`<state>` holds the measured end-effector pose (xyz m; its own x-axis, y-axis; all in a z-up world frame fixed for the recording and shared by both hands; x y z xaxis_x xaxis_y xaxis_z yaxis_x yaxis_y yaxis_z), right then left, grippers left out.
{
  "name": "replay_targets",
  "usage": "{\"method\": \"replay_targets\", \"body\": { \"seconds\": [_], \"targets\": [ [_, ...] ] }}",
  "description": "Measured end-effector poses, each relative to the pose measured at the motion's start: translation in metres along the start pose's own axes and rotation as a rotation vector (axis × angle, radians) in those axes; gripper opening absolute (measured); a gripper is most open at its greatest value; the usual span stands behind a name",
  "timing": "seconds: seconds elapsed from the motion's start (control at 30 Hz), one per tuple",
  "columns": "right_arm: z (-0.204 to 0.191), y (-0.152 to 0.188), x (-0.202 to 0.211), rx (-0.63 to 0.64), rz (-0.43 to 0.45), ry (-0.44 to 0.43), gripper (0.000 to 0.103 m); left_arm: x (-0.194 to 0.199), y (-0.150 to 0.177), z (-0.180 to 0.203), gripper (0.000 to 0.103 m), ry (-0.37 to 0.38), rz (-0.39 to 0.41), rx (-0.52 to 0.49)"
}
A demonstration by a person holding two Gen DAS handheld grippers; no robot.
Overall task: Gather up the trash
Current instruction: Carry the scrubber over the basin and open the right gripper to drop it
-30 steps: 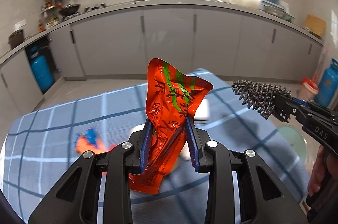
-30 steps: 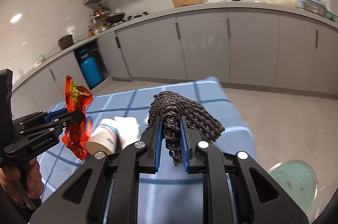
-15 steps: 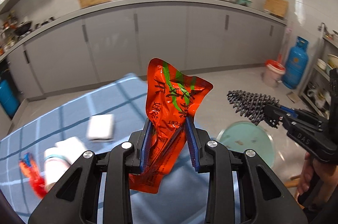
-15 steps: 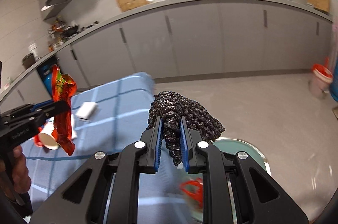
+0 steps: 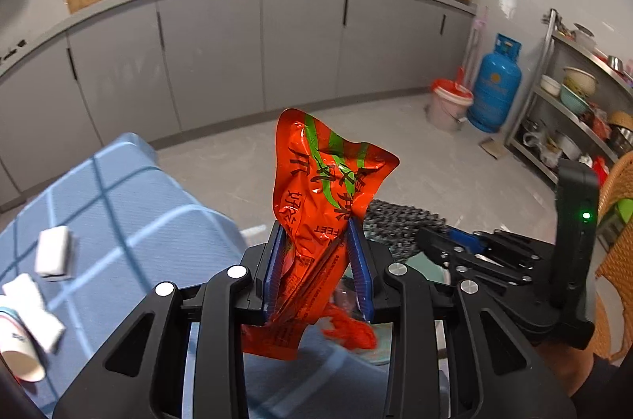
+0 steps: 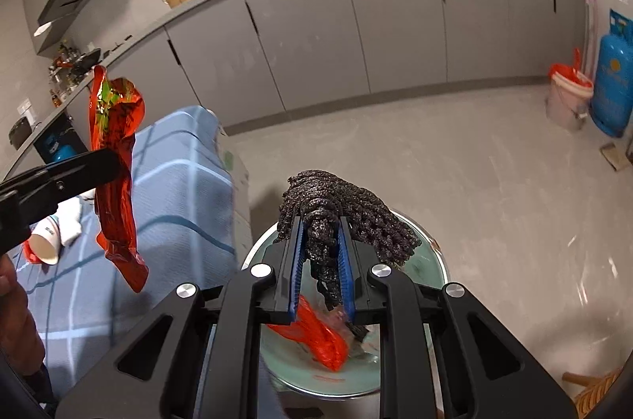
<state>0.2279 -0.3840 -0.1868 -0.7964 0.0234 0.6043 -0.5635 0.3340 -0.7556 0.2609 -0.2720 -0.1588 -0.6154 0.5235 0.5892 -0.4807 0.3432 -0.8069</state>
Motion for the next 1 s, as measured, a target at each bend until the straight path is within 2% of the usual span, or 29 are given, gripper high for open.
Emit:
{"method": "replay_targets", "body": {
  "seconds": [0.37, 0.47, 0.5, 0.53, 0.6, 0.83, 0.93, 1.0],
  "targets": [
    [0.022, 0.016, -0.015, -0.036, -0.043, 0.013, 0.019, -0.036, 0.017, 0.026, 0.032, 0.056, -0.065, -0.021],
    [0.025, 0.021, -0.02, -0.041, -0.054, 0.008, 0.026, -0.041, 0.02, 0.031, 0.034, 0.075, -0.071, -0.029],
    [0.026, 0.021, -0.021, -0.045, -0.056, 0.008, 0.041, -0.041, 0.019, 0.029, 0.043, 0.073, -0.061, -0.025],
    [0.027, 0.022, -0.021, -0.05, -0.056, 0.007, 0.051, -0.039, 0.017, 0.027, 0.049, 0.069, -0.051, -0.021],
    [0.03, 0.023, -0.021, -0.052, -0.056, 0.014, 0.053, -0.035, 0.012, 0.023, 0.057, 0.066, -0.03, -0.02],
    [0.035, 0.026, -0.012, -0.07, -0.039, 0.028, 0.07, -0.024, 0.005, 0.002, 0.068, 0.024, -0.005, 0.009],
    [0.034, 0.026, -0.006, -0.073, -0.034, 0.031, 0.072, -0.015, 0.005, -0.007, 0.069, -0.001, 0.007, -0.005],
    [0.032, 0.026, -0.003, -0.076, -0.034, 0.028, 0.072, -0.006, 0.006, -0.015, 0.074, -0.027, 0.017, -0.017]
  ]
}}
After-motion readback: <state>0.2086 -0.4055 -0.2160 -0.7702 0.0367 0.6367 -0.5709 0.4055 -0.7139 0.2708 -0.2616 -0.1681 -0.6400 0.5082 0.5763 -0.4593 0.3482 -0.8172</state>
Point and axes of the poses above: each gripper's, at about its wrist camera, not at the fingertips, and x roughly against the way its jaws point, z to its right, y to its underside, the point moved 7 cm from there along -x, roughly the way its jaws point, and after that the axes turned 6 degrees about z, right-handed, at the moved point
